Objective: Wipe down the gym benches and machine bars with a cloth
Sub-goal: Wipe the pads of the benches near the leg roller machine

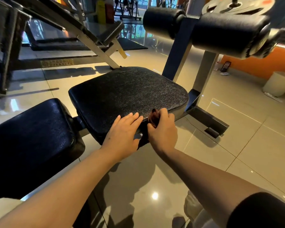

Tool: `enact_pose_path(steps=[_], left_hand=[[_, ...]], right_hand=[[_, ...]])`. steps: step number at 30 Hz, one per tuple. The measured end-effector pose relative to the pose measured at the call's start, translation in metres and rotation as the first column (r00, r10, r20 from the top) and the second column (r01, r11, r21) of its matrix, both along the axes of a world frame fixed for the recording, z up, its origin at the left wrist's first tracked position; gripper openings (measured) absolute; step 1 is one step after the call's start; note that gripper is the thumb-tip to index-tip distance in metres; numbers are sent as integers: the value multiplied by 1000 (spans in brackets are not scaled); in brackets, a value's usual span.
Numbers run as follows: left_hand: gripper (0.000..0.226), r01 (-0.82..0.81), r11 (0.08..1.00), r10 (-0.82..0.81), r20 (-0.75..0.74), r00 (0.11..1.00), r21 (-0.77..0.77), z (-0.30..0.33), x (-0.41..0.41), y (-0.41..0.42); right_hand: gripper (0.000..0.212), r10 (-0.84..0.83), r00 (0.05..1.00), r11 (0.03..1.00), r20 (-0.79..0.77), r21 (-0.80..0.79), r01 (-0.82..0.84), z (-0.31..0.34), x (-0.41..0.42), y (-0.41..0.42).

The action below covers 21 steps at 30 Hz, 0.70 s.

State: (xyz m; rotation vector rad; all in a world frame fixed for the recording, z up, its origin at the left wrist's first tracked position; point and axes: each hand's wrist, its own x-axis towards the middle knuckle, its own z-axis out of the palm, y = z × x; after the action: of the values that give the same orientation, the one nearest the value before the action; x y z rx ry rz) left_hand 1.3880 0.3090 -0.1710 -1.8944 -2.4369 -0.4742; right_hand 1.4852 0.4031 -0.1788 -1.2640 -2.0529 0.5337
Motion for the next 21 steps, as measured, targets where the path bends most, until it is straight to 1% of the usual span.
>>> enact_pose_path(steps=[4, 10, 12, 16, 19, 20, 21], left_hand=[[71, 52, 999, -52, 12, 999, 7, -2, -8, -7], [68, 77, 997, -77, -8, 997, 12, -5, -19, -28], [70, 69, 997, -69, -16, 997, 17, -8, -19, -31], [72, 16, 1000, -16, -33, 999, 17, -10, -11, -28], [70, -24, 999, 25, -36, 999, 25, -9, -5, -22], [69, -29, 999, 30, -30, 999, 26, -8, -4, -21], [68, -29, 999, 29, -20, 999, 35, -8, -3, -21]], right_hand=[[35, -121, 990, 992, -69, -31, 120, -1, 0, 10], [32, -184, 977, 979, -110, -105, 173, -2, 4, 33], [30, -133, 987, 989, -94, -84, 126, -3, 3, 32], [33, 70, 997, 997, -13, 15, -70, -8, -2, 8], [29, 201, 979, 979, 29, 5, -201, -8, 2, 6], [25, 216, 976, 976, 35, 16, -216, -6, 6, 11], [22, 193, 981, 981, 22, 21, -193, -5, 10, 18]])
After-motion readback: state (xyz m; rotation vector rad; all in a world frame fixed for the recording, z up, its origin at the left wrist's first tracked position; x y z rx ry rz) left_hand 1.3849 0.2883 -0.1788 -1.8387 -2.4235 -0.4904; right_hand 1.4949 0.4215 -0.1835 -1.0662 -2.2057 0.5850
